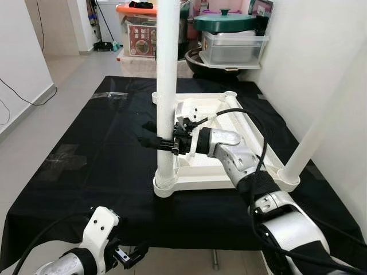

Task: Building children table

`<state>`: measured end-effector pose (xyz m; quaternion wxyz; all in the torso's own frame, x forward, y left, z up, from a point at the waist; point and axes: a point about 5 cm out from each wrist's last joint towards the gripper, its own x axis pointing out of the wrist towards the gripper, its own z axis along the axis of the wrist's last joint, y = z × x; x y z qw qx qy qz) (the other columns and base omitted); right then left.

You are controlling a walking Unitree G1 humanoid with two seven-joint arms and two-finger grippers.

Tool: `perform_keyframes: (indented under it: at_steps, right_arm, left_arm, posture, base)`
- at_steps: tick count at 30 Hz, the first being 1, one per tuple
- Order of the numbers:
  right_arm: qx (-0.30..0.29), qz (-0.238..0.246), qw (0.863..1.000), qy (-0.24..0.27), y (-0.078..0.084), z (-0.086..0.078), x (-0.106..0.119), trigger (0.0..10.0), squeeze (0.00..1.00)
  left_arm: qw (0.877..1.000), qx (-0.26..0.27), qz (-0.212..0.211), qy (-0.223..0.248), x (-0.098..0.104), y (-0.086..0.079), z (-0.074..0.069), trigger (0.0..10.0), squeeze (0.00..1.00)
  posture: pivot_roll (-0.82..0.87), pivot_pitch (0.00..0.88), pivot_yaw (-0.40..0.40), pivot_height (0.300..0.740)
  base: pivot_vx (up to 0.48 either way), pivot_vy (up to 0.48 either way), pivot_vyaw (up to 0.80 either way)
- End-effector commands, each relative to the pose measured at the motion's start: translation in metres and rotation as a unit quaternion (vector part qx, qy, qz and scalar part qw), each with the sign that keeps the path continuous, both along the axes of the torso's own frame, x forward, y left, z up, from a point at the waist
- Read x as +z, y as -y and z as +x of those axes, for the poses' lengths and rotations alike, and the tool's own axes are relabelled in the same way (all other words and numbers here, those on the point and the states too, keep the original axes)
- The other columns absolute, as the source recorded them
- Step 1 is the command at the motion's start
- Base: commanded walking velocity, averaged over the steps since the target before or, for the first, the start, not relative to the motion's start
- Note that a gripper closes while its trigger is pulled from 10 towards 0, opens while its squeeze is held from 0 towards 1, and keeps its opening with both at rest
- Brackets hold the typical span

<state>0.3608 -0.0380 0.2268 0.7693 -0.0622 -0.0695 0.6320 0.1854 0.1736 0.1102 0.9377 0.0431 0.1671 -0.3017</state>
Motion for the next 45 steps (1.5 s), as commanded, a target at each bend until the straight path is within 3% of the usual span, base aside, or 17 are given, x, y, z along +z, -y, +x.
perform_keyframes:
  at_steps: [1, 10, 14, 24, 35, 45]
  right_arm:
    - [0.01, -0.029, 0.999, 0.009, -0.006, 0.001, -0.002, 0.0, 0.0]
    - [0.023, -0.036, 0.999, 0.016, -0.013, 0.001, 0.001, 0.0, 0.0]
    - [0.035, -0.046, 0.998, 0.003, -0.015, -0.002, -0.01, 0.0, 0.0]
    - [0.041, 0.059, 0.989, -0.127, -0.016, -0.006, -0.018, 0.0, 0.0]
    - [0.037, 0.053, 0.99, -0.127, -0.017, -0.014, -0.037, 0.0, 0.0]
    - [-0.007, 0.056, 0.988, -0.14, -0.012, -0.018, -0.051, 0.0, 0.0]
  left_arm:
    - [1.0, -0.004, -0.007, -0.003, 0.0, 0.005, -0.001, 10.0, 0.0]
    - [1.0, -0.003, -0.007, 0.0, 0.001, 0.007, 0.001, 10.0, 0.0]
    - [1.0, 0.0, -0.009, -0.001, 0.0, 0.008, 0.001, 10.0, 0.0]
    - [1.0, 0.01, -0.022, -0.005, -0.002, 0.007, 0.003, 10.0, 0.0]
    - [1.0, 0.02, -0.015, 0.0, -0.003, 0.003, 0.008, 10.0, 0.0]
    - [0.999, 0.036, -0.006, 0.0, -0.006, -0.001, 0.011, 10.0, 0.0]
  posture:
    - [0.15, 0.0, -0.101, 0.74]
    - [0.16, 0.0, -0.111, 0.74]
    - [0.16, 0.0, -0.111, 0.74]
    - [0.15, 0.0, -0.103, 0.74]
    - [0.15, 0.0, -0.102, 0.74]
    - [0.15, 0.0, -0.1, 0.74]
  base:
    - [0.0, 0.0, 0.0]
    - [0.0, 0.0, 0.0]
    - [0.0, 0.0, 0.0]
    - [0.0, 0.0, 0.0]
    - [0.0, 0.0, 0.0]
    - [0.0, 0.0, 0.0]
